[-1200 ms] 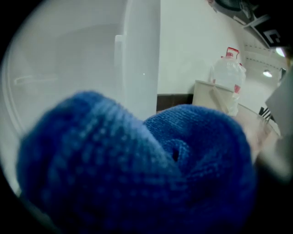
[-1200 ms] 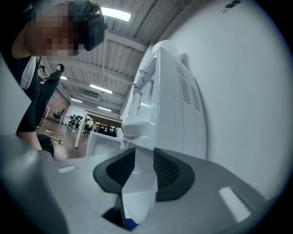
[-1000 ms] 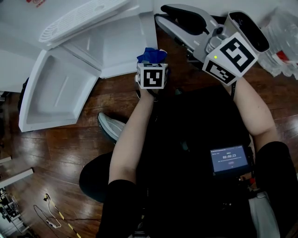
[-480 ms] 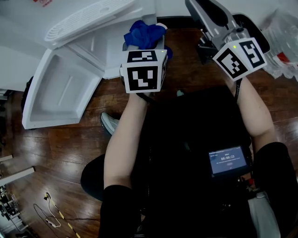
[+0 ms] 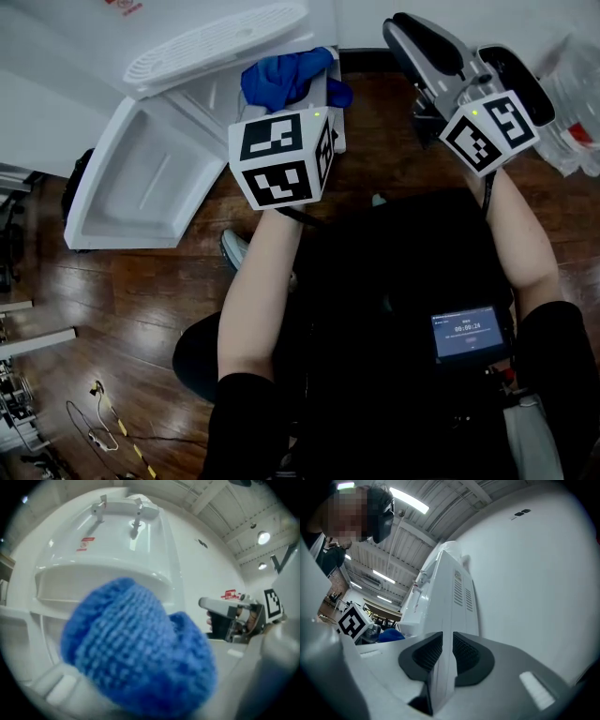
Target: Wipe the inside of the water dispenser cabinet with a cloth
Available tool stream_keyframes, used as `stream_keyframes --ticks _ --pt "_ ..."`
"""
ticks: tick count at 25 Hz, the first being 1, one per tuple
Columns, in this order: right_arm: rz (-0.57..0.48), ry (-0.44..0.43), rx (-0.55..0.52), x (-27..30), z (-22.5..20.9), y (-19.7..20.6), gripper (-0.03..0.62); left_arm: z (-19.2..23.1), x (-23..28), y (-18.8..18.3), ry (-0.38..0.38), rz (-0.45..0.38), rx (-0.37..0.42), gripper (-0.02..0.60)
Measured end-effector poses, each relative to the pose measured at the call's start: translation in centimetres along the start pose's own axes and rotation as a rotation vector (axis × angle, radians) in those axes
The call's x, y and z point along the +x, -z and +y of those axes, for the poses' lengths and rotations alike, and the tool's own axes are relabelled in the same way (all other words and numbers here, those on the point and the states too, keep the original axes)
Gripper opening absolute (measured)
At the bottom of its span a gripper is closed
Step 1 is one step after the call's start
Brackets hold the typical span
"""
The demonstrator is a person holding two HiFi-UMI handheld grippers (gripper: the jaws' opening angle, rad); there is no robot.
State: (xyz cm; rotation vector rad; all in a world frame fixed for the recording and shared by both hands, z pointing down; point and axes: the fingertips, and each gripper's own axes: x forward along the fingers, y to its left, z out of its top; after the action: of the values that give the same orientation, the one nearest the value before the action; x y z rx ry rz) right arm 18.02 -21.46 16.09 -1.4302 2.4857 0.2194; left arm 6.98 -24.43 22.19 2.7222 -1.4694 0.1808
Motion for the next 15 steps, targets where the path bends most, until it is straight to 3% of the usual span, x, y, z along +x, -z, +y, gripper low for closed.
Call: stream_keyframes --ticks 4,10,15 --pt "0.025 -0.016 -0.006 0.4 0.3 0.6 0.071 6.2 -2.0 0.1 -0.099 -0.005 -0.007 0.169" --pt "0.056 -0.031 -0.014 0.5 0.7 1.1 0.071 16.6 -5.9 0.2 -0.311 0.007 -0.014 0.169" --pt "0.087 -0.059 -0.024 0.8 1.5 1.8 0.071 20.0 -7.1 0.5 -0.424 -0.048 0.012 0.169"
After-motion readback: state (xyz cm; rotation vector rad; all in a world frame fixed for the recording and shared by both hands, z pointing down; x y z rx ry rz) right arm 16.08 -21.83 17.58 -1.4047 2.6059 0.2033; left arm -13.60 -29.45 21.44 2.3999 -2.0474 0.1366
